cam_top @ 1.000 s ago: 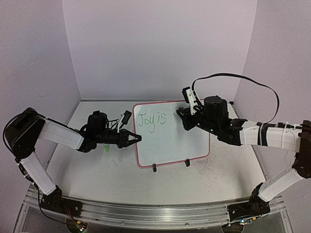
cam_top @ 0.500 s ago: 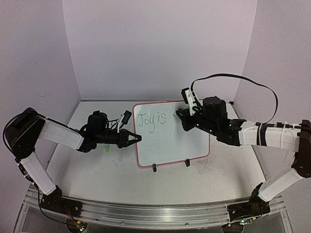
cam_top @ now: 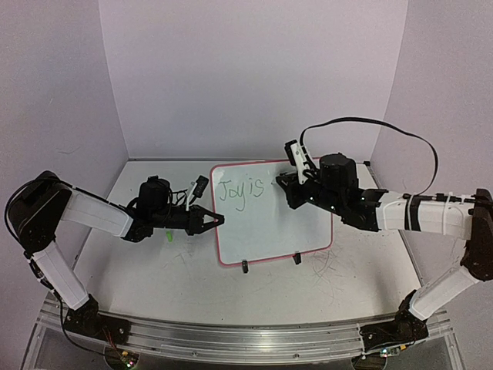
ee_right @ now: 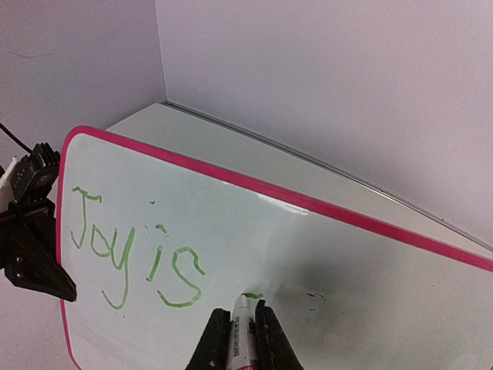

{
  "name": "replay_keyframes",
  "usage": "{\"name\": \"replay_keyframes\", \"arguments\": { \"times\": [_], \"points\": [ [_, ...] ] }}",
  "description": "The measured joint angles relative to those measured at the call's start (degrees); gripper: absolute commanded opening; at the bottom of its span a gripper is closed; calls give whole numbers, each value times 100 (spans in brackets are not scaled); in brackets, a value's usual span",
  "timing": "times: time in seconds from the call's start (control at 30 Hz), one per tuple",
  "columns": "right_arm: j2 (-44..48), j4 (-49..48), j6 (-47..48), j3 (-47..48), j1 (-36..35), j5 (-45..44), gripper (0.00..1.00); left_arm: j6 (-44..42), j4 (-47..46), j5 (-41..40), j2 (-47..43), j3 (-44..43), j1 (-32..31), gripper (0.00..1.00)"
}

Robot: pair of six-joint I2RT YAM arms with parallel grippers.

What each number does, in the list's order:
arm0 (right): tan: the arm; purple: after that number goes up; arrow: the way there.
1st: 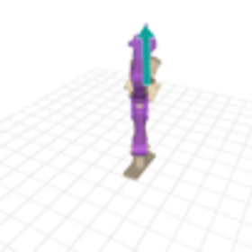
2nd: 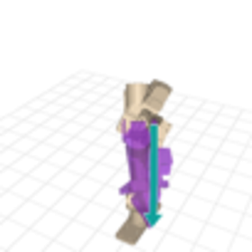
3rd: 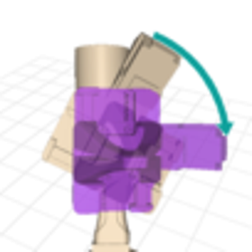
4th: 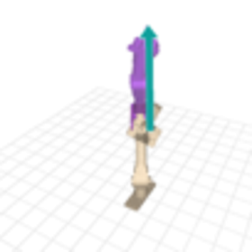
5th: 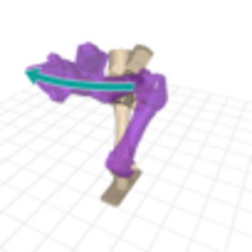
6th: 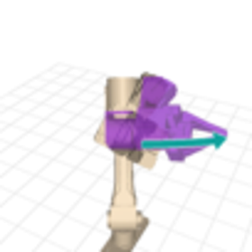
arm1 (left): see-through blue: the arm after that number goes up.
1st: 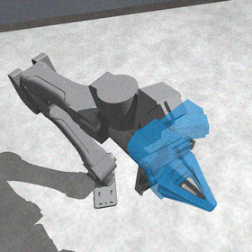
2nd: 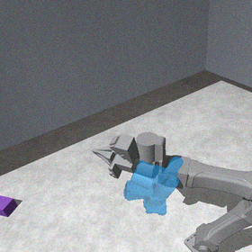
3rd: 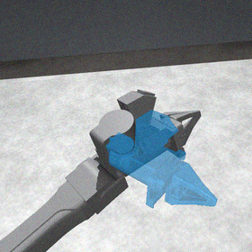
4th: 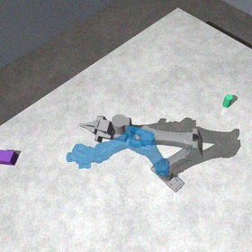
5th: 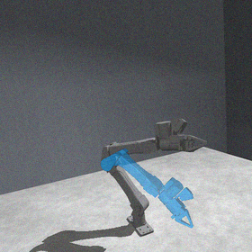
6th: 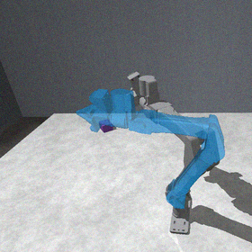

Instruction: Write a sentence on the whiteboard

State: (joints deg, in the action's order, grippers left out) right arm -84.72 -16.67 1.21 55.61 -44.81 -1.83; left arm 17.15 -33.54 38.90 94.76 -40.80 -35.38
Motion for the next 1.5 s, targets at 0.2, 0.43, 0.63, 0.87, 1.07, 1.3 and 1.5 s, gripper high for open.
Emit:
{"name": "replay_keyframes", "arguments": {
  "times": [0.2, 0.43, 0.63, 0.87, 1.07, 1.3, 1.5],
  "points": [
    [-16, 11, -29, 0, -3, 108, 0, 0, 0, 1, 0, 0, 0, 0],
    [-36, 127, -161, 0, -60, 153, 0, 0, -1, 1, 0, 0, -3, 0],
    [-36, 177, -173, 0, -62, 166, 0, 0, 0, -3, 0, 0, -4, 0],
    [-36, 261, -173, 0, -69, 153, 0, 0, 0, -7, 0, 0, -7, 0],
    [-36, 323, -173, 0, -88, 101, 0, 2, 0, -10, 0, 0, -7, 0],
    [19, 415, -168, 0, -99, 7, 0, -1, 0, -10, 0, 0, -9, 0],
    [310, 474, -166, -7, -81, -74, 0, -24, -4, -7, -2, 0, -9, 0]
  ]
}}
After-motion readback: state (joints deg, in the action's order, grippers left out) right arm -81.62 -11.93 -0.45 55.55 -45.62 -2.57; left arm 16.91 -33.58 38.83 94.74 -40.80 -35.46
